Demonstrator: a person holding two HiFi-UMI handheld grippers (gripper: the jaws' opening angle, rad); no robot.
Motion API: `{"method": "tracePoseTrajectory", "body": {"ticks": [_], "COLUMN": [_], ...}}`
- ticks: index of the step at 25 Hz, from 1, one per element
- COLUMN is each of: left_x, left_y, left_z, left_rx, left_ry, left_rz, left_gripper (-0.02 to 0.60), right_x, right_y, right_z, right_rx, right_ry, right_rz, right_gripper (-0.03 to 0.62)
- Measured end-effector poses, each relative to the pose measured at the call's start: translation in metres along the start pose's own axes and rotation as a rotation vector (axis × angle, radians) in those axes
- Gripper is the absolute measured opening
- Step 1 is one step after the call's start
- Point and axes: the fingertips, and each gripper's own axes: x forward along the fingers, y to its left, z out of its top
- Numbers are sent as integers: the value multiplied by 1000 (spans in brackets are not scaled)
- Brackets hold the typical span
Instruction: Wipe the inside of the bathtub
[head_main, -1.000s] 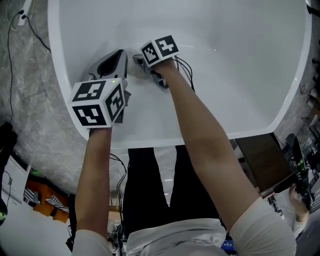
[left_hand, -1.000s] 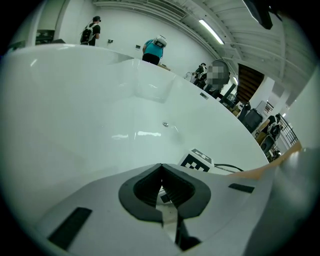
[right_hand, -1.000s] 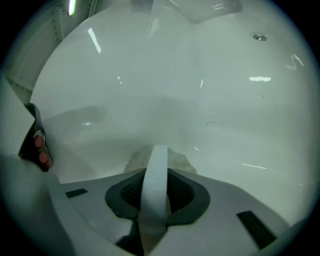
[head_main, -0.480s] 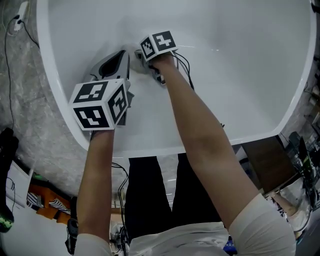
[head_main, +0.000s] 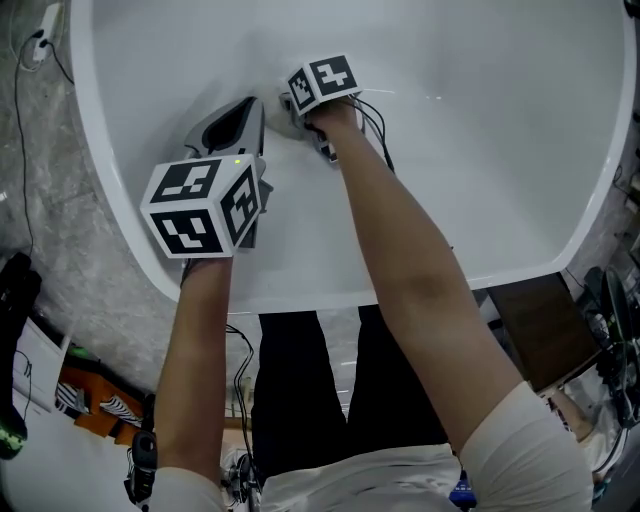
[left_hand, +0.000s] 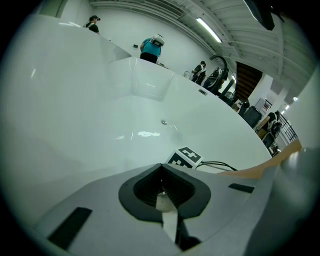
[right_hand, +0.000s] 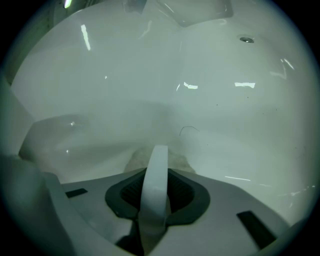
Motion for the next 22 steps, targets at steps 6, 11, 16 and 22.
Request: {"method": "tracePoseTrajectory", "body": {"ticks": [6, 11, 16, 22], "left_x": [6, 12, 24, 42], "left_y": [-10, -25, -32, -40], "left_z": [-8, -11, -15, -21], "left_rx": [6, 12, 28, 39], "left_ry": [13, 16, 45, 83], "left_rz": [-11, -41, -51, -55], "left_gripper": [5, 5, 5, 5], "right_x": [-17, -33, -44, -58], "right_y": [-28, -52, -67, -83], "right_z": [-6, -12, -17, -26], "right_rx": [-3, 16, 25, 27], "right_ry": [4, -1, -2, 4], "right_rz": [-42, -69, -84, -102], "right_gripper": [94, 94, 94, 94]}}
